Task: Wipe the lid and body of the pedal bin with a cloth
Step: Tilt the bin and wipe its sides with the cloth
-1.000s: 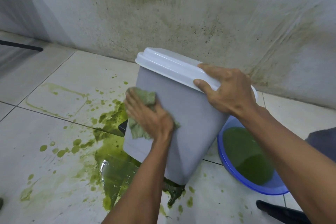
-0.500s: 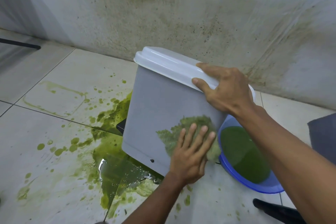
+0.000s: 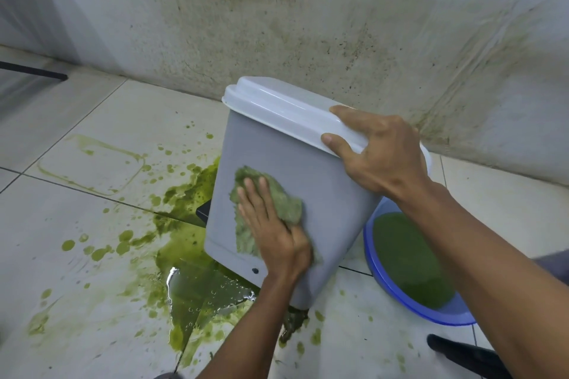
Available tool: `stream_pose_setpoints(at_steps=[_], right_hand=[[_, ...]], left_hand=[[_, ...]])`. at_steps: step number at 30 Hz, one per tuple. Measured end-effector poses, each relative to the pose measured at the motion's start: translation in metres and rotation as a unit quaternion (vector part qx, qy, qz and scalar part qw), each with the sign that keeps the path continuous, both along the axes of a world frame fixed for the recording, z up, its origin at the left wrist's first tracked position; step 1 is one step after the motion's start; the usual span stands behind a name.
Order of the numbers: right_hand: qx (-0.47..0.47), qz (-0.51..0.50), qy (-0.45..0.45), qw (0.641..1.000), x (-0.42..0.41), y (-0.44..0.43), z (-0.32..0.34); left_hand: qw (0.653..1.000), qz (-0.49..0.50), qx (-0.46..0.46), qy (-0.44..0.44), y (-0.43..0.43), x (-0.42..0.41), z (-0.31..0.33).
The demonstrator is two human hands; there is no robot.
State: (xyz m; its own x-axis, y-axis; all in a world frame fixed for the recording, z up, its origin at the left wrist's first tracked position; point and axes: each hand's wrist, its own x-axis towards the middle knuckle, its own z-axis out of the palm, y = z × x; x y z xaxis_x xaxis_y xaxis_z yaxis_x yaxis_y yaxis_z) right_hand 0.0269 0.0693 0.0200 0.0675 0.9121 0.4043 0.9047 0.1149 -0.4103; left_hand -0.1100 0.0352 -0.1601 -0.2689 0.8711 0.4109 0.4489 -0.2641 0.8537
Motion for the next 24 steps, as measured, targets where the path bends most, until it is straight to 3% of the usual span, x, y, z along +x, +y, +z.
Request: stream_pose_setpoints(at_steps=[3,6,9,11,13,15,18,20,24], right_hand=[[0.007,0.000,-0.009,1.000,-0.003,-0.003,0.000],[0.008,0.000,-0.017,1.000,-0.005,-0.008,-0.001],[0.027,0.002,-0.019,0.999,-0.012,-0.018,-0.001],[0.046,0.009,-0.024,0.999,-0.017,-0.025,-0.002],[0.053,0.015,-0.046,0.997,-0.021,-0.031,-0.002],[0.048,0.016,-0.071,0.996,-0.026,-0.037,-0.002],[0.044,0.017,-0.099,0.994,-0.033,-0.042,-0.002],[0.045,0.018,-0.101,0.994,-0.035,-0.043,-0.001],[0.056,0.020,-0.104,0.993,-0.043,-0.053,0.000]], left_hand=[[0.980,0.078,-0.032,-0.179,0.038,0.001,0.052],[0.919,0.113,-0.066,-0.372,0.059,-0.003,0.100],[0.894,0.089,-0.018,-0.438,0.064,-0.012,0.136],[0.934,0.061,-0.010,-0.351,0.063,-0.018,0.152],[0.979,0.020,0.022,-0.201,0.060,-0.026,0.159],[0.992,-0.070,0.077,-0.073,0.056,-0.034,0.161],[0.976,-0.159,0.101,0.108,0.059,-0.044,0.163],[0.957,-0.201,0.103,0.182,0.065,-0.052,0.170],[0.896,-0.263,-0.018,0.359,0.081,-0.057,0.198]])
